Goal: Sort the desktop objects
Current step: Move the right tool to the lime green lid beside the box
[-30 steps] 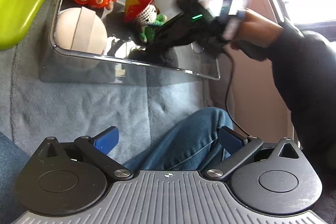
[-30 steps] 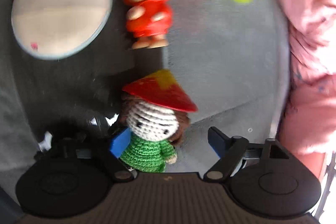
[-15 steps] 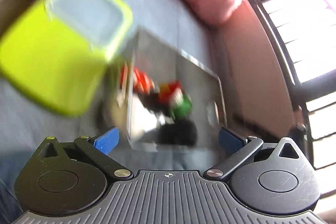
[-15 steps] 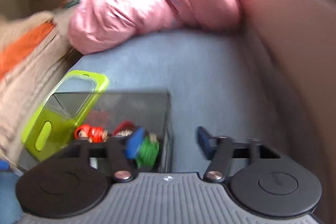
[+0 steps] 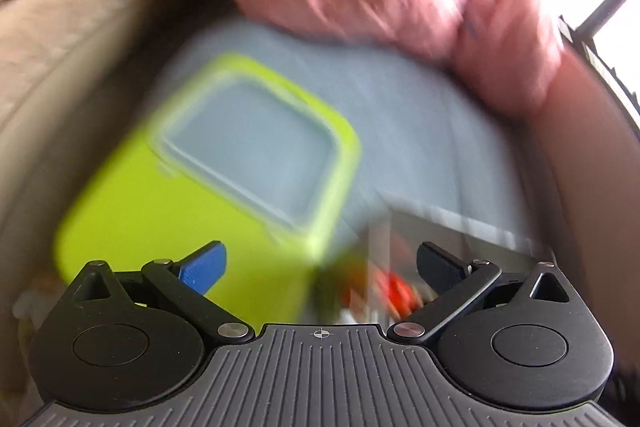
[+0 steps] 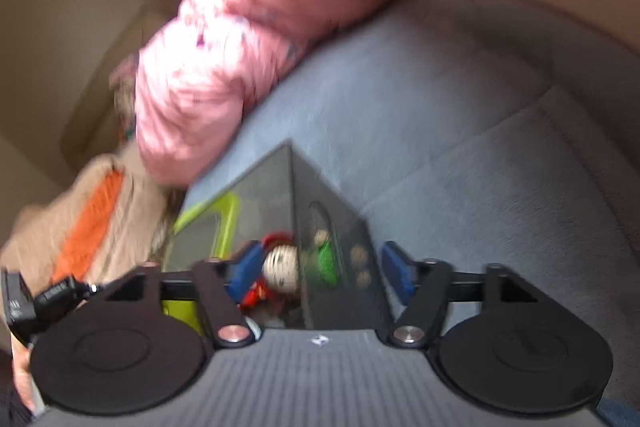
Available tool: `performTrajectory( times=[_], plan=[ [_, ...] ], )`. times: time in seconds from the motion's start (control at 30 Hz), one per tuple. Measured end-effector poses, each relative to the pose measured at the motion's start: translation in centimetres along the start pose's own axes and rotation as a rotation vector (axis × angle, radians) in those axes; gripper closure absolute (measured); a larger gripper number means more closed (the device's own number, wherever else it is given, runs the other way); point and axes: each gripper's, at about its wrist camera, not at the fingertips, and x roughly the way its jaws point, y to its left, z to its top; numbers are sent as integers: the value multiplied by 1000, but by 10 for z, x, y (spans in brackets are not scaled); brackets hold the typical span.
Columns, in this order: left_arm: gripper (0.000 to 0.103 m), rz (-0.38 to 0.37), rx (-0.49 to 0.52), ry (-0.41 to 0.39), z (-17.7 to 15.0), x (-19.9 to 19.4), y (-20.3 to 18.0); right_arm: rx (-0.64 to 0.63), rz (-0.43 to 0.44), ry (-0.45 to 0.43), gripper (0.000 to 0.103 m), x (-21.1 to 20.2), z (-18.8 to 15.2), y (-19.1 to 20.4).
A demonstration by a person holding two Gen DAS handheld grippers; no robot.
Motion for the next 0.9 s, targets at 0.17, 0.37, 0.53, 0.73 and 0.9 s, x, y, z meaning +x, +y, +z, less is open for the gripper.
performTrajectory(
  times=[0.17, 0.37, 0.53, 0.73, 0.9],
  plan=[
    [0, -425, -531, 266, -17, 22, 145, 125, 13, -42, 30, -8, -12, -41],
    [0, -362, -709, 151, -74, 11, 262, 170, 38, -17, 29, -7, -4, -43],
    [0, -286, -831, 53, -91, 23, 311, -102, 174, 42, 23, -1, -8, 48],
    [0, -467, -810, 22, -86, 54, 303, -237, 320, 174, 23, 51, -9, 143],
    [0, -582, -626, 6, -70, 63, 286, -338, 323, 269, 23, 87, -16, 199]
  ],
)
